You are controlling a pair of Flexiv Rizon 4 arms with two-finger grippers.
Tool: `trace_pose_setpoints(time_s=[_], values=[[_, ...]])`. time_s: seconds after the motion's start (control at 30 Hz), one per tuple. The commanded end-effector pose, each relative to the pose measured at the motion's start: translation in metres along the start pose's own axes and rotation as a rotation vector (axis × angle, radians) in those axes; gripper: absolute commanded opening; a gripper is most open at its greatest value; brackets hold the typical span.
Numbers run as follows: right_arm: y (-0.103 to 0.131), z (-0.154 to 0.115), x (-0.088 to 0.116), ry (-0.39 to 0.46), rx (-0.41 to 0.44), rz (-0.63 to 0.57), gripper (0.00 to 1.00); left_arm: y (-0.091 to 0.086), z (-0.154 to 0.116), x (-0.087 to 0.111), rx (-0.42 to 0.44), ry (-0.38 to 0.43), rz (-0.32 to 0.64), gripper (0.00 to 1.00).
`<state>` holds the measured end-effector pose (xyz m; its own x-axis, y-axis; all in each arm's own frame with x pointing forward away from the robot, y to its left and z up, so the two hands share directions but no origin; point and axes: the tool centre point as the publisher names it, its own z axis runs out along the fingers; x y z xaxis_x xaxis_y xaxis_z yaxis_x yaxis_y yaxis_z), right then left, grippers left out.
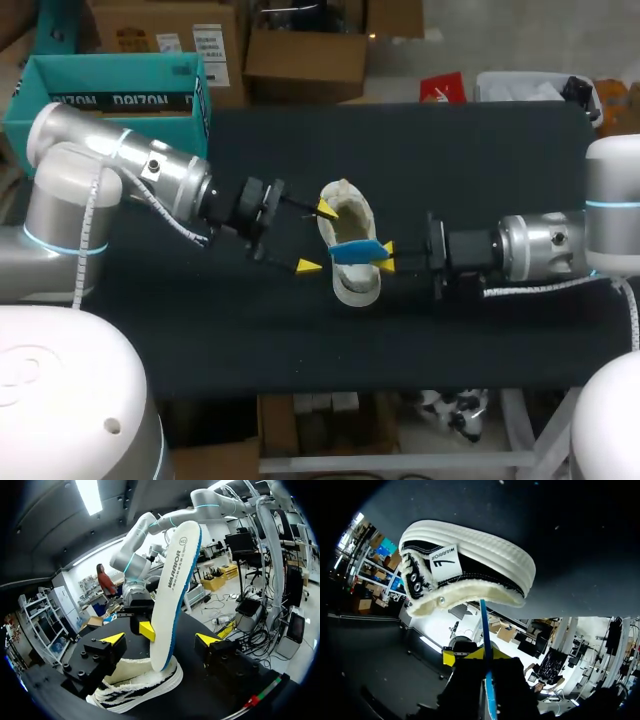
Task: Open the shoe tongue, take the insole out of the shoe, put the insole back into the shoe, and pack the shoe into the shoebox
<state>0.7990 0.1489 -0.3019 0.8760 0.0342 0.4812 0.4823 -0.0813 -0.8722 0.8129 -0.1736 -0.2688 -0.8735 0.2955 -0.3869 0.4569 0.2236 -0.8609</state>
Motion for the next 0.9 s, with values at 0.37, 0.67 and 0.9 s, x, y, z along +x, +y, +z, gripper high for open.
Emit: trace_pose_setpoints(time_s=[0.37,0.67,0.9], values=[[-0.007,0.001,-0.006,0.023,-0.026,-0.014,0.00,0.007,0.023,0.004,-0.060,-0.272,0.006,0.41],[-0.005,0.001,-0.004,0.025,-0.027,-0.011,0.00,0.015,0.026,0.006,-0.060,-0.245,-0.011,0.38],[-0.001,0.001,-0.003,0.029,-0.028,-0.008,0.00,0.017,0.030,0.007,-0.052,-0.223,-0.010,0.37]])
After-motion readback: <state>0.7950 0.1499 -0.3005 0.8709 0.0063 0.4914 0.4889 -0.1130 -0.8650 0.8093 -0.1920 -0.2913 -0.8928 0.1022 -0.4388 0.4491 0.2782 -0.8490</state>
